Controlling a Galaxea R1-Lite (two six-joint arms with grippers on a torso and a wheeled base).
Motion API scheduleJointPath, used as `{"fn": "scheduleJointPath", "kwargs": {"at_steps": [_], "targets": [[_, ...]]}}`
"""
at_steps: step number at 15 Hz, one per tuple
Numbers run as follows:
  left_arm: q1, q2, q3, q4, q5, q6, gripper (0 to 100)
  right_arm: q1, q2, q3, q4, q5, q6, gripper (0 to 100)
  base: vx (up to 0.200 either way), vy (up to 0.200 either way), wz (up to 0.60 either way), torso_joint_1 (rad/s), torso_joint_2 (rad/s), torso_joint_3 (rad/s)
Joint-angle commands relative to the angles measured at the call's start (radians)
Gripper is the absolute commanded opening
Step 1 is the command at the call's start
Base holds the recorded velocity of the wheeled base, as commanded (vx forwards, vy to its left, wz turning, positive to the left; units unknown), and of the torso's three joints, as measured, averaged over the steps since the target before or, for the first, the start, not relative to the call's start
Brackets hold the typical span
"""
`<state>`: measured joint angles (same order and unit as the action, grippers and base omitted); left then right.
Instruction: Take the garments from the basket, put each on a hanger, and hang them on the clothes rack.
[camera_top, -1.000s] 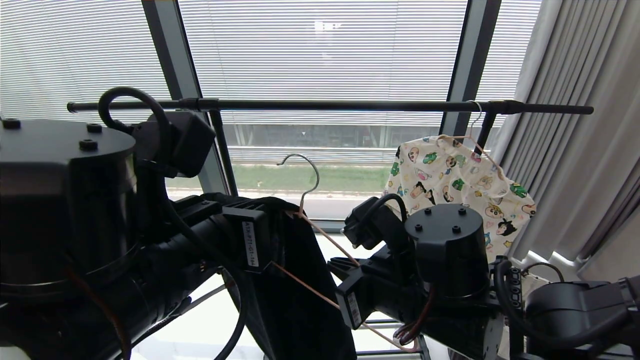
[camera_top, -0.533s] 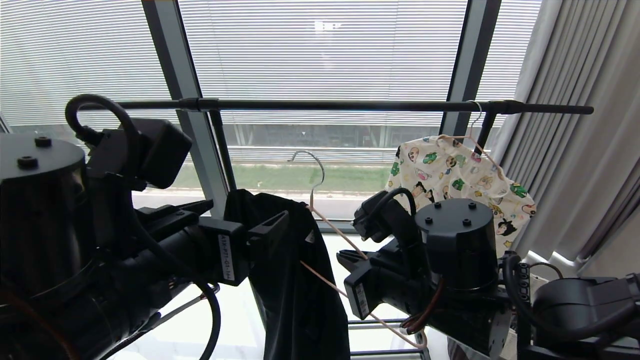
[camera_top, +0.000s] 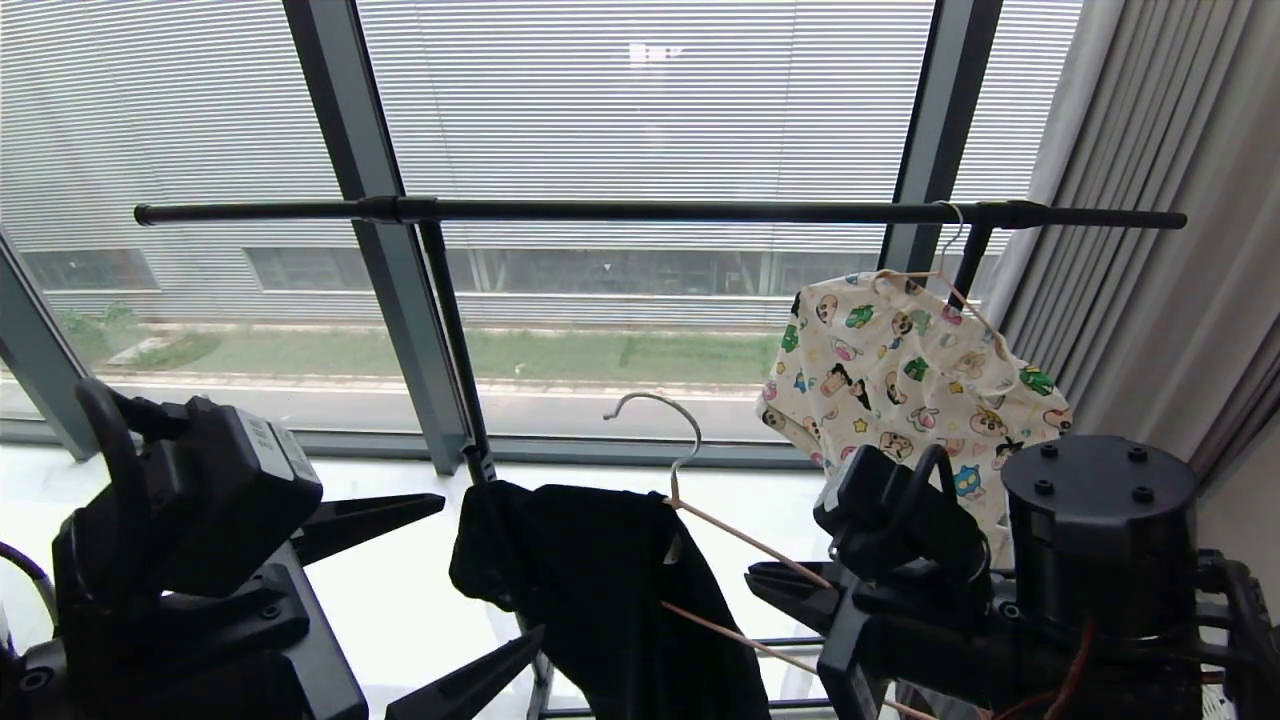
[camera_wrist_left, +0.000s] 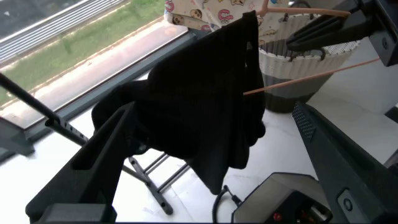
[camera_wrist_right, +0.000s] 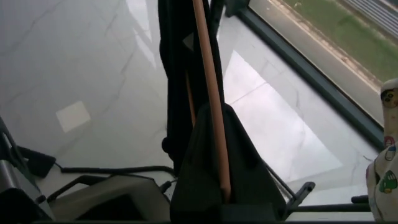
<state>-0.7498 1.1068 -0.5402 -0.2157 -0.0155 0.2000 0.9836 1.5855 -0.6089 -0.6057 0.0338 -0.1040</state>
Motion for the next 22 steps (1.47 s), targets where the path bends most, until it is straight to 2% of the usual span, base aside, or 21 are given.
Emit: {"fn": "scheduleJointPath", "kwargs": {"at_steps": [1,3,8,12,15,18,19,22], "targets": [[0.003,0.011,0.019,-0.002,-0.058,0.052,100,0.000,-0.099,0.084,0.001,0.032,-0.039,0,0.000,0.000,0.00,0.000,0.00,0.000],[0.003,0.044,0.025,-0.004,-0.121,0.125,100,0.007,-0.130,0.127,0.004,0.063,-0.066,0,0.000,0.000,0.00,0.000,0.00,0.000],[0.000,0.093,0.043,-0.004,-0.242,0.210,100,0.075,-0.131,0.147,0.004,0.075,-0.091,0,0.000,0.000,0.00,0.000,0.00,0.000],[0.000,0.150,0.051,-0.004,-0.242,0.219,100,0.124,-0.133,0.146,0.004,0.075,-0.098,0,0.000,0.000,0.00,0.000,0.00,0.000],[0.000,0.177,0.049,-0.004,-0.239,0.217,100,0.150,-0.134,0.146,0.004,0.078,-0.141,0,0.000,0.000,0.00,0.000,0.00,0.000],[0.001,0.176,0.052,-0.005,-0.238,0.217,100,0.153,-0.134,0.141,0.003,0.080,-0.143,0,0.000,0.000,0.00,0.000,0.00,0.000],[0.001,0.176,0.051,-0.005,-0.238,0.217,0,0.156,-0.134,0.141,0.003,0.080,-0.143,0,0.000,0.000,0.00,0.000,0.00,0.000],[0.000,0.177,0.049,-0.004,-0.228,0.220,0,0.170,-0.134,0.143,0.003,0.080,-0.143,0,0.000,0.000,0.00,0.000,0.00,0.000]]}}
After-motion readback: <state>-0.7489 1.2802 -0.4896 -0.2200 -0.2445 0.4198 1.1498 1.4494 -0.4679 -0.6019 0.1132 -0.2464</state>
